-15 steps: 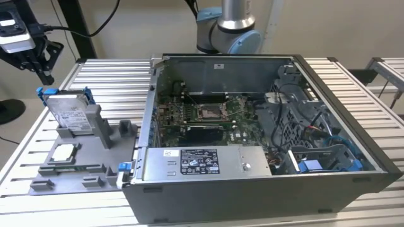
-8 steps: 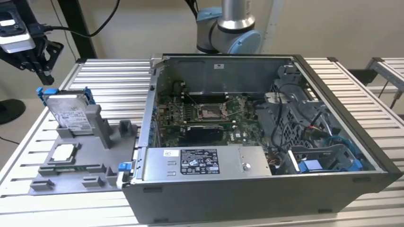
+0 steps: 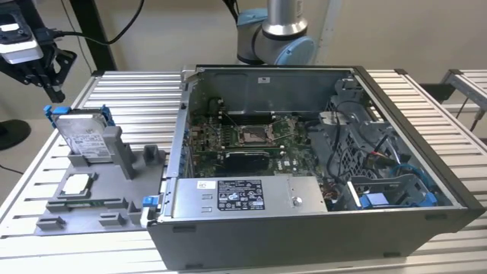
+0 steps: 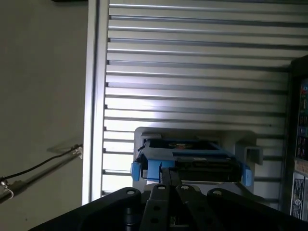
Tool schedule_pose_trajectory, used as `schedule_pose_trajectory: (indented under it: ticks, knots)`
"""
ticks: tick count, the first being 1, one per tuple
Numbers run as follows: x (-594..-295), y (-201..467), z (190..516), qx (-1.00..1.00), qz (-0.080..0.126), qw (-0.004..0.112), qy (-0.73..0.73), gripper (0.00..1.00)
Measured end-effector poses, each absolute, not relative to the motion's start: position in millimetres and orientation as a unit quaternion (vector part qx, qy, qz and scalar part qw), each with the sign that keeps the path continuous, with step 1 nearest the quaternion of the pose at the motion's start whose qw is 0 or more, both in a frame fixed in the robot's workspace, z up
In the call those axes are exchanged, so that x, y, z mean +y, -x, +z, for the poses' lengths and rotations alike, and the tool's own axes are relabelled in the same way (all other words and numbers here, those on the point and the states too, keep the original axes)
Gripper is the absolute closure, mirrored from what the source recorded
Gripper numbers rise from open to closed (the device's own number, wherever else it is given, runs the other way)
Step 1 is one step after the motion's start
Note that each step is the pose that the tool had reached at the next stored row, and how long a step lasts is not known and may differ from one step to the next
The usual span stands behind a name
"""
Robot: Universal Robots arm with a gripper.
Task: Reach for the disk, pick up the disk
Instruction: 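Reach for the disk, then pick up the disk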
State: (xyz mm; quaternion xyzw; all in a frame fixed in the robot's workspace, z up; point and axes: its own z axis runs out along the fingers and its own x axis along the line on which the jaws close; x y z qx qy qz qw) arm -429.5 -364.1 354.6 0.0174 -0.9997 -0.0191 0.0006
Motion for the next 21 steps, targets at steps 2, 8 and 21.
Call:
schedule_pose_trajectory:
  ticks: [2,8,21]
  knots:
    - [-364.1,429.5,354.5,-1.000,-0.019,0.001,-0.024,1.00]
    - [-364.1,429.5,354.5,-0.999,-0.019,0.001,-0.047,1.00]
    - [-364.1,429.5,354.5,-0.995,-0.019,0.002,-0.097,1.00]
